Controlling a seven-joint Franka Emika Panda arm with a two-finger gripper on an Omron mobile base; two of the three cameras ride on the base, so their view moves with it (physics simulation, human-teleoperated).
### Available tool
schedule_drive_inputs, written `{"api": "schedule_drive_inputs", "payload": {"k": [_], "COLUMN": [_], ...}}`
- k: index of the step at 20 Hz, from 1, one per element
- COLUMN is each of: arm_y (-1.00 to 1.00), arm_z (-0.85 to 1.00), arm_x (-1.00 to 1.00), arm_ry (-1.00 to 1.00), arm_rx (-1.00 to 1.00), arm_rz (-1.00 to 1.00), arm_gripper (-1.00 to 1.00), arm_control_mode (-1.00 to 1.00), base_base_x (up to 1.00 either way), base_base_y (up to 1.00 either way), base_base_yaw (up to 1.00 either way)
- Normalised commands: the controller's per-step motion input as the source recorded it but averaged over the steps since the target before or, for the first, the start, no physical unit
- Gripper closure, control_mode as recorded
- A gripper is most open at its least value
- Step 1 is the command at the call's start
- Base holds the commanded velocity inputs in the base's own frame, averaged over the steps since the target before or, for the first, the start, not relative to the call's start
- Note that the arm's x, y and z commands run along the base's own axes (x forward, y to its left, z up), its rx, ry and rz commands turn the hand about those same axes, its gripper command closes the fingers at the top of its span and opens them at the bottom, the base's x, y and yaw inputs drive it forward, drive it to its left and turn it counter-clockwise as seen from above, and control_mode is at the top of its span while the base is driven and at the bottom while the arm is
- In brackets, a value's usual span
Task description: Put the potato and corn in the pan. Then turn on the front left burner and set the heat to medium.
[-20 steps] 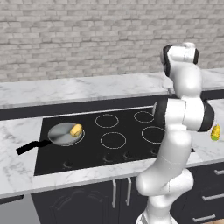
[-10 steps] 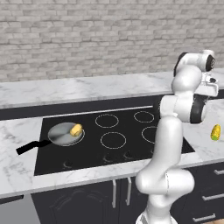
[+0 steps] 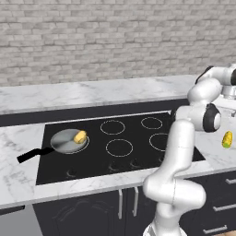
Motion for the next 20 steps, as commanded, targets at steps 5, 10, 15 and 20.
{"api": "schedule_drive_inputs", "payload": {"k": [5,10,15,20], "arm_y": [-0.37,-0.37,-0.47,-0.24], "arm_z": [-0.12,-0.32,-0.66,-0.39], "arm_x": [-0.12,0.00,0.01,0.01], "arm_ry": [-0.06,-0.01,0.00,0.00], "arm_rx": [0.02,0.00,-0.02,-0.01], "arm_rz": [0.00,0.00,-0.02,-0.01], "arm_gripper": [-1.00,-1.00,-1.00,-1.00], "arm_control_mode": [-1.00,-1.00,-1.00,-1.00], "base_base_x": [0.00,0.00,0.00,0.00], "base_base_y": [0.00,0.00,0.00,0.00], "base_base_yaw": [0.00,0.00,0.00,0.00]}}
